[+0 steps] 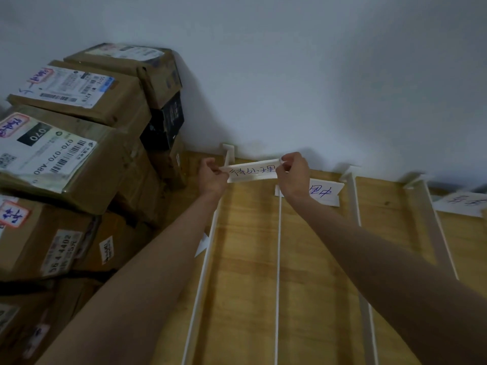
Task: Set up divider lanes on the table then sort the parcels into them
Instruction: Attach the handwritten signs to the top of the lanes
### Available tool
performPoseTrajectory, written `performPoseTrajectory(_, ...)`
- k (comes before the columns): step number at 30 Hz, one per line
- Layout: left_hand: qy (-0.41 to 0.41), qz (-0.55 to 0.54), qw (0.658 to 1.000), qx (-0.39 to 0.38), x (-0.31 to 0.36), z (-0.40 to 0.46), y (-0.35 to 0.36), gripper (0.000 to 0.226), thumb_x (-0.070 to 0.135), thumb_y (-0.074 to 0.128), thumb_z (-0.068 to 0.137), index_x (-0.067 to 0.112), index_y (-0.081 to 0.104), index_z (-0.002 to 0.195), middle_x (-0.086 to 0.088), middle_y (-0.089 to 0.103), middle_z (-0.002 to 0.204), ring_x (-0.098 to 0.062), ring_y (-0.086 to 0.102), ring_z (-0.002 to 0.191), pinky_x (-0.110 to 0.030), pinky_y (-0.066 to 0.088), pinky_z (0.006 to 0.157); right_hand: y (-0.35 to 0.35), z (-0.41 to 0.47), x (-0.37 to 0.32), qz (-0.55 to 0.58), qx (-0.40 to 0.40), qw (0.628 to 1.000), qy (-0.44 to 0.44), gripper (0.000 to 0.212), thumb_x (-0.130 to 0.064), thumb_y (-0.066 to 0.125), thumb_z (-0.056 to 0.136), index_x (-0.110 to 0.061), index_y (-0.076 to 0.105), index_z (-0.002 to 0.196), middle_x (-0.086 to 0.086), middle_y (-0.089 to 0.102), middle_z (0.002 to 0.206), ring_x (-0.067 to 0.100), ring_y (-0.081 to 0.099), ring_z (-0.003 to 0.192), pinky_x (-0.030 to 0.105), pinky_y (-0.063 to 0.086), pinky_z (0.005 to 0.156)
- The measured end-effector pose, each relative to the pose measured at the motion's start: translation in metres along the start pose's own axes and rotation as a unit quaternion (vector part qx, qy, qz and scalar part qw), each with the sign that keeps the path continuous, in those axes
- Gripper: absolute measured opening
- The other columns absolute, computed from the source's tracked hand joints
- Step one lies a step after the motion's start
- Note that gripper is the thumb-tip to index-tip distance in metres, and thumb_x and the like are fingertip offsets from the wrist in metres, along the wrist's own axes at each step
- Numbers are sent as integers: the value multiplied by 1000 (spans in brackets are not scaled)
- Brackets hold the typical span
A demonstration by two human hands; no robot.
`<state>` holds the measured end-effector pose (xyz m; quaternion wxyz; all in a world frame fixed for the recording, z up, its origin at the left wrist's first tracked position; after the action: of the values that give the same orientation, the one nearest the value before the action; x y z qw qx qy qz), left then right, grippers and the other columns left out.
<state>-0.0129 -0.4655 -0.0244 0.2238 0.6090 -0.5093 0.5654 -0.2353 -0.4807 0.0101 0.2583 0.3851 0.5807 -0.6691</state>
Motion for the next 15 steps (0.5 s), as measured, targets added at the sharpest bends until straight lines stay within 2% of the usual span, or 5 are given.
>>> performPoseTrajectory(3, -4, -2, 1000, -4, -4, 7, 1, 55, -8, 64, 85, 10, 45, 134, -6, 58, 118, -15, 56, 102, -25, 50, 91, 9, -1, 5, 12, -11, 1000, 22, 22, -3, 57, 90, -4, 53, 111, 14, 62, 105, 29, 58, 99, 41, 48, 86)
performPoseTrajectory(6, 15, 33, 999, -7, -7, 13, 2, 55, -6, 66, 85, 12, 46, 134, -6, 56, 123, -17, 57, 108, -23, 49, 88, 18, -1, 9, 13, -22, 999, 34, 20, -2, 56, 89, -5, 53, 108, 12, 62, 106, 29, 58, 101, 47, 50, 86)
performPoseTrajectory(10, 64, 107, 992, -23, -4, 16, 3, 52, -2, 67, 86, 12, 48, 132, -8, 49, 134, -20, 54, 117, -23, 47, 96, 29, 1, 15, 22, -46, 998, 45, 22, 4, 54, 87, -9, 52, 105, 11, 61, 105, 30, 59, 101, 45, 51, 88)
performPoseTrajectory(12, 96, 162, 982, -26, -1, 13, 4, 51, 1, 67, 88, 11, 48, 134, -8, 44, 136, -21, 51, 119, -22, 46, 95, 33, 1, 19, 25, -62, 996, 59, 27, 6, 53, 88, -7, 52, 112, 10, 59, 106, 27, 59, 100, 39, 52, 85)
performPoseTrajectory(15, 137, 212, 967, -39, 0, 7, 5, 52, 2, 65, 89, 11, 47, 136, -9, 40, 140, -23, 48, 124, -25, 44, 100, 39, -1, 25, 10, -88, 993, 75, 35, 6, 52, 90, -3, 49, 124, 12, 58, 111, 24, 56, 99, 31, 44, 79)
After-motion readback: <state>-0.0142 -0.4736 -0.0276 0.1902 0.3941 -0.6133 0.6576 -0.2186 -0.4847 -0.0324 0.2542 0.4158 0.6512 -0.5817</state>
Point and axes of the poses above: each hand's wrist, its own z-axis towards the middle knuckle, its own y-axis out of the palm, x = y × z, the point moved 6 cm from there along z, towards the middle knuckle
